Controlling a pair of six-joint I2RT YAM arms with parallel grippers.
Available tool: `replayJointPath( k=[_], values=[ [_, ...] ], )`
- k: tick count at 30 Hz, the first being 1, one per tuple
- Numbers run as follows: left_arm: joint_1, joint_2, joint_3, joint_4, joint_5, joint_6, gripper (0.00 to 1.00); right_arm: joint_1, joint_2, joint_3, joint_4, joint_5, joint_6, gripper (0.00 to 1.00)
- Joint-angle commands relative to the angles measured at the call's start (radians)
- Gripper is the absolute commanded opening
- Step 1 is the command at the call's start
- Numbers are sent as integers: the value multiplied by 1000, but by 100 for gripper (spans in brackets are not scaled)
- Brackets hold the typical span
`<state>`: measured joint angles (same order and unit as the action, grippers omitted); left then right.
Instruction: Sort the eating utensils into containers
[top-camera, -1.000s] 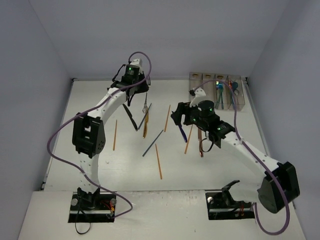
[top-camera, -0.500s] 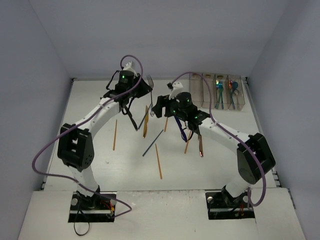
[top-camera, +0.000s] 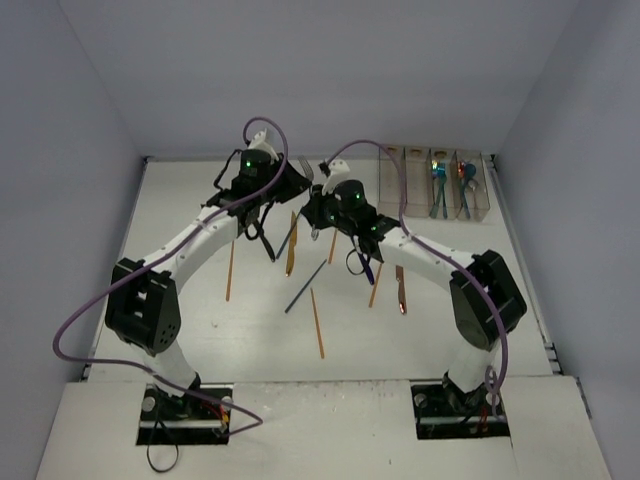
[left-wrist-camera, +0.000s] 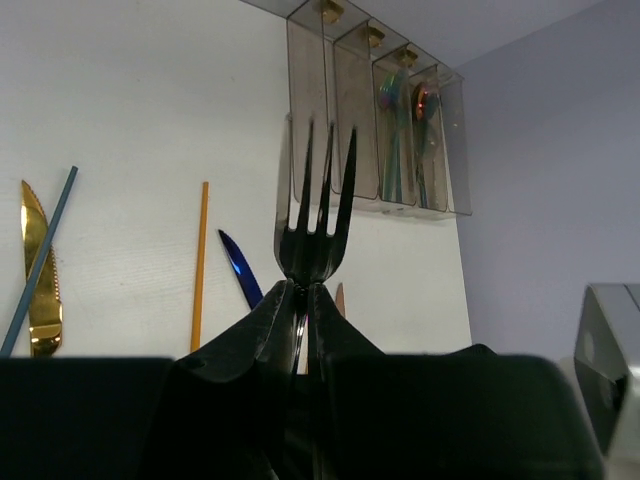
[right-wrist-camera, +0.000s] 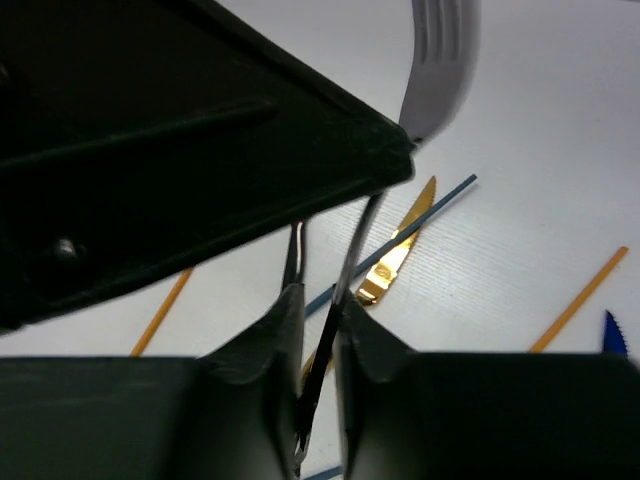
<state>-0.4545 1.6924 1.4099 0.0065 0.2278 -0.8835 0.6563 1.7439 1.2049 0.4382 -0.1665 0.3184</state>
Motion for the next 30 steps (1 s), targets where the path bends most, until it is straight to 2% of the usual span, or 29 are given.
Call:
replayJointPath(
  k=[1,2,6,7,9,10,12,14,21,25,30],
  values=[
    [-6,-64,12,95,1,-1,0,6,-53,28,87,27,-6,3],
    [-6,-62,9,95,3,0,0,6,-61,22,86,32,-9,0],
    [-6,-62,-2,92,4,38,0,3,-95,-1,80,53,-22,0],
    [-7,-65,-8,92,-1,49,4,3,-99,-5,76,58,-25,0],
    [-6,-72,-11,56,-33,83,37,-3,-110,-11,55,78,-40,0],
    [-5,-79,-11,32,-52,102,47,-6,-115,-14,46,86,-48,0],
    [-2,-96,-12,-17,-91,141,61,-18,-126,-20,24,103,-66,0],
    [5,-127,-22,-71,-128,180,67,-43,-135,-25,-2,119,-85,0],
    [77,-265,-84,-231,-218,319,72,-205,-170,-38,-78,149,-161,0],
    [145,-357,-156,-323,-281,400,72,-350,-164,4,-112,191,-258,0],
    [171,-470,-228,-377,-329,505,72,-474,-128,65,-126,153,-356,0]
  ],
)
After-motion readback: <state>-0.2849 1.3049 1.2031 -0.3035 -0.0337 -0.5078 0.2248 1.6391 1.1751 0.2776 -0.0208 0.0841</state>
